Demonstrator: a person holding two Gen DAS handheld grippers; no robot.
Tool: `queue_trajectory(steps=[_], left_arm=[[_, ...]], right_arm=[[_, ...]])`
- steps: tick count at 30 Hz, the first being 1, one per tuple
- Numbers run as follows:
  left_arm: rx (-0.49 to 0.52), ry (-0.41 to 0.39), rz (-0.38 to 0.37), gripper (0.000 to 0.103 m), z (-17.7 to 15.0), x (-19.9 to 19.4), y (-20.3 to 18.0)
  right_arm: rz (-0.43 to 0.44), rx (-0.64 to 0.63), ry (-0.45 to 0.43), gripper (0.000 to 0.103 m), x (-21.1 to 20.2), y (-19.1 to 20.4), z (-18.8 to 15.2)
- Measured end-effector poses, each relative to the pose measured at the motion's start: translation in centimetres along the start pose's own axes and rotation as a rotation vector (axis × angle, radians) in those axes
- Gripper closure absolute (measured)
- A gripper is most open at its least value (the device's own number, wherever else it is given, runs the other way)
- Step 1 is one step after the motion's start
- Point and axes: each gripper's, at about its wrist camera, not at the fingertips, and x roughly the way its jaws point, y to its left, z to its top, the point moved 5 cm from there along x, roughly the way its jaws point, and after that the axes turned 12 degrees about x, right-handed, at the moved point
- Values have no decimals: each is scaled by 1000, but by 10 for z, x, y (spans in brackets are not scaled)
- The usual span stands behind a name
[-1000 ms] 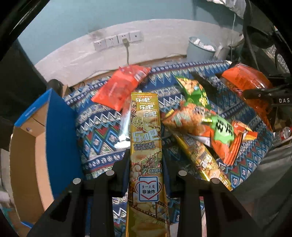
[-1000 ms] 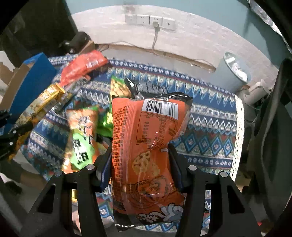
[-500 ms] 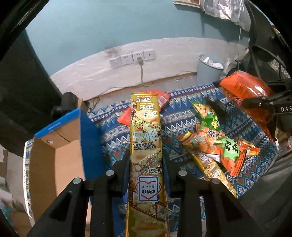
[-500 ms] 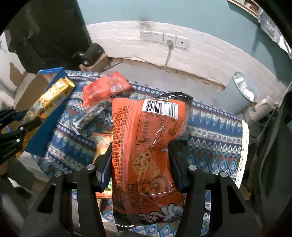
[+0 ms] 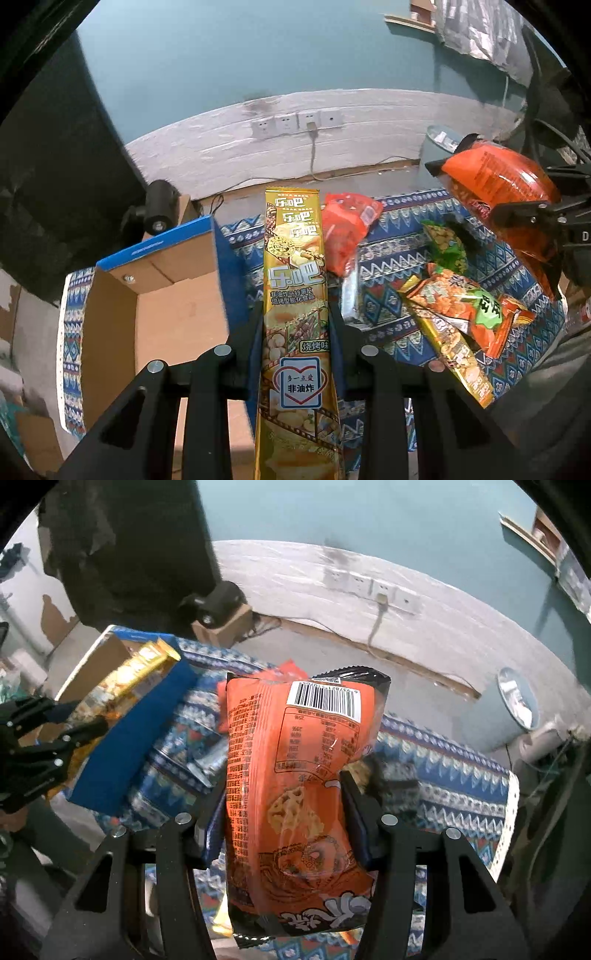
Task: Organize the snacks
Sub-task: 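Carry both packets over the cardboard box and open both grippers to drop them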
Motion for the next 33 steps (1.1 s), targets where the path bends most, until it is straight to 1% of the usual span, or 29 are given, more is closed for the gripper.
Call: queue_trajectory(steps=[12, 21, 25, 28, 33], left_arm=[[-88, -6, 49, 72, -19, -4, 55], [-188, 9, 81, 72, -48, -2, 103], [-208, 21, 127, 72, -66, -1, 124], [-228, 32, 140, 72, -75, 0, 138], [-249, 54, 171, 72, -91, 1, 162]], right_arm=[[65, -82, 20, 48, 19, 73, 27], [121, -168, 50, 48, 43, 144, 43], [149, -204, 76, 48, 56, 176, 47], [159, -237, 94, 48, 67, 201, 48], [182, -243, 141, 48, 87, 238, 50]])
